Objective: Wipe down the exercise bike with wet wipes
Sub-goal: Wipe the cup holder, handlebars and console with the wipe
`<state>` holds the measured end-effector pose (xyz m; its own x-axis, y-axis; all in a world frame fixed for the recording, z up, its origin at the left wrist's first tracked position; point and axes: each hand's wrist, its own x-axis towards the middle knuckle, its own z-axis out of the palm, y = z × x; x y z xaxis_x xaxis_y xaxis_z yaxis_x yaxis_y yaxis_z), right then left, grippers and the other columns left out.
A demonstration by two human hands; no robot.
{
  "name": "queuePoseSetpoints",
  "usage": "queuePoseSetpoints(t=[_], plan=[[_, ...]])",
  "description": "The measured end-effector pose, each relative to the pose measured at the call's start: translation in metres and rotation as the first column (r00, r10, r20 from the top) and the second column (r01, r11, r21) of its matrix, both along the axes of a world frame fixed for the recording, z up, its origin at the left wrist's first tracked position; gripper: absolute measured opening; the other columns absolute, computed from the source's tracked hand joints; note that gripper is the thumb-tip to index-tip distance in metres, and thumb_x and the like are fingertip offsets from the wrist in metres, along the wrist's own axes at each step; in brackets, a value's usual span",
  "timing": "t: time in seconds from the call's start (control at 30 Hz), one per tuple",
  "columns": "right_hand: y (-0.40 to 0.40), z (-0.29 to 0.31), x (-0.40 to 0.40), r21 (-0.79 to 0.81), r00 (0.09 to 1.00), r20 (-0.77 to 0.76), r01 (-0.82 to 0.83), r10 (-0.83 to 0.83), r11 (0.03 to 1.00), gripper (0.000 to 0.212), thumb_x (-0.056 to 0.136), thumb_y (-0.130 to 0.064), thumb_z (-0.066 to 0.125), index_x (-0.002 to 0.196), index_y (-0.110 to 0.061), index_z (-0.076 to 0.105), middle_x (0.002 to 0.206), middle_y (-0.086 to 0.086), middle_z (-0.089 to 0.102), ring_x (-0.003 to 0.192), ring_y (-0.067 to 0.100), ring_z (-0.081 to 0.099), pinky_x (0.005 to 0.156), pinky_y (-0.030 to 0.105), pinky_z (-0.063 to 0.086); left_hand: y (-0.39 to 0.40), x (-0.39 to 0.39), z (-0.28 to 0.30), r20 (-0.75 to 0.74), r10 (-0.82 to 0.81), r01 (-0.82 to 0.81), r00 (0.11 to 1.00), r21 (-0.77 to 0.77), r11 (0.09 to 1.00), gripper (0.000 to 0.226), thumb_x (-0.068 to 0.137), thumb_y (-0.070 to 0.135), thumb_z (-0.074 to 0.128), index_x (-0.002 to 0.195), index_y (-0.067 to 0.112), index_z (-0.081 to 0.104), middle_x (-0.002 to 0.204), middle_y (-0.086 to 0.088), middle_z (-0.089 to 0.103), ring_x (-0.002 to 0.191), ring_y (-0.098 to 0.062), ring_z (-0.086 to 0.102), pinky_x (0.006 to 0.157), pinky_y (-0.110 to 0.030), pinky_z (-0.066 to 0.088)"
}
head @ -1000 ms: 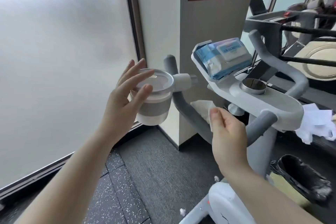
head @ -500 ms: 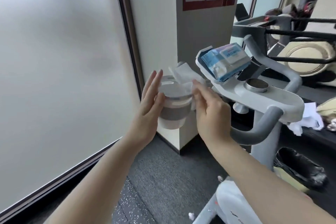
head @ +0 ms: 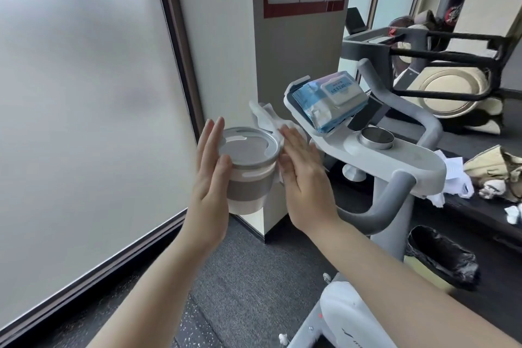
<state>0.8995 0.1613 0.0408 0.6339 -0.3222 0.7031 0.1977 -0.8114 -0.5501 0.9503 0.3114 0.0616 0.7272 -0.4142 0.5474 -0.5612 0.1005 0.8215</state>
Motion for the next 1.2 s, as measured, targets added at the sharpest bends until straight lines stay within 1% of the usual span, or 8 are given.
queuePoseSetpoints(t=[0.13,0.27,0.43,0.6,0.73,0.8,0.93,1.2], plan=[[-0.027,0.025,0.021,-0.038,0.989,-0.145,-0.031,0.025,0.999,0.052,0.101,-0.038,0.020,0.125,-0.015,0.059,0.133,0.000,0.057,0.128,0.016,0.045,0.114,0.046,0.023,-0.003,-0.003,0.004,0.117,0.179,-0.189,0.977,0.073,0.979,0.047,0.096,0.035,0.030,0.138,0.025,0.046,0.152,0.008,0.035,0.137,0.008,0.029,0.108,-0.006,0.021],[-0.033,0.008,0.009,-0.201,0.995,-0.102,-0.002,-0.019,0.980,0.043,0.102,-0.033,0.028,0.135,-0.016,0.051,0.135,0.002,0.052,0.128,0.018,0.043,0.108,0.030,0.031,-0.007,0.000,0.015,0.183,0.274,-0.308,0.944,0.199,0.930,0.043,0.092,0.039,0.038,0.126,0.028,0.062,0.143,0.016,0.043,0.127,0.009,0.039,0.096,0.000,0.028],[-0.051,0.031,0.032,0.353,0.961,-0.245,-0.037,0.130,0.935,0.032,0.104,-0.027,0.029,0.098,-0.017,0.059,0.091,0.000,0.061,0.087,0.017,0.056,0.078,0.030,0.040,-0.015,-0.003,0.015,0.178,0.296,-0.320,0.939,0.129,0.938,0.039,0.091,0.028,0.040,0.123,0.026,0.063,0.132,0.014,0.049,0.112,0.017,0.045,0.088,0.000,0.030],[-0.066,0.040,0.033,0.175,0.876,-0.480,0.045,0.045,0.983,0.048,0.105,-0.032,0.022,0.116,-0.007,0.061,0.106,0.013,0.063,0.094,0.025,0.051,0.087,0.038,0.042,-0.018,-0.004,0.012,0.175,0.341,-0.357,0.924,0.069,0.931,0.036,0.091,0.019,0.039,0.116,0.033,0.061,0.127,0.017,0.052,0.116,0.012,0.047,0.090,-0.002,0.032],[-0.073,0.047,0.031,0.267,0.798,-0.599,0.114,0.072,0.957,0.059,0.102,-0.044,0.021,0.098,-0.004,0.065,0.106,0.018,0.063,0.098,0.029,0.052,0.088,0.039,0.041,-0.021,-0.004,0.011,0.178,0.357,-0.372,0.917,0.060,0.926,0.039,0.088,0.024,0.037,0.119,0.027,0.061,0.127,0.013,0.054,0.118,0.008,0.048,0.093,-0.004,0.033],[-0.079,0.048,0.021,0.209,0.833,-0.553,0.106,0.028,0.972,0.051,0.102,-0.044,0.028,0.083,-0.009,0.060,0.083,0.009,0.062,0.085,0.026,0.054,0.072,0.033,0.043,-0.021,-0.004,0.011,0.189,0.359,-0.374,0.914,0.052,0.926,0.041,0.087,0.028,0.035,0.120,0.027,0.060,0.128,0.013,0.053,0.119,0.008,0.048,0.093,-0.003,0.032],[-0.078,0.053,0.012,0.171,0.995,-0.052,0.088,-0.080,0.981,0.032,0.097,-0.031,0.052,0.070,-0.016,0.046,0.063,-0.008,0.049,0.061,0.006,0.047,0.052,0.011,0.035,-0.024,-0.002,0.005,0.170,0.367,-0.371,0.914,-0.008,0.928,0.044,0.090,0.031,0.035,0.130,0.024,0.052,0.130,0.007,0.054,0.123,-0.002,0.049,0.097,-0.008,0.033],[-0.010,0.004,0.006,-0.022,0.977,0.153,-0.147,0.148,0.989,0.034,0.093,0.000,0.047,0.121,-0.010,0.064,0.127,-0.005,0.061,0.128,0.010,0.050,0.108,0.040,0.039,-0.021,0.002,-0.003,0.001,0.234,-0.233,0.972,-0.090,0.968,0.060,0.093,0.046,0.032,0.148,0.021,0.029,0.148,0.010,0.041,0.134,0.003,0.039,0.104,-0.009,0.030]])
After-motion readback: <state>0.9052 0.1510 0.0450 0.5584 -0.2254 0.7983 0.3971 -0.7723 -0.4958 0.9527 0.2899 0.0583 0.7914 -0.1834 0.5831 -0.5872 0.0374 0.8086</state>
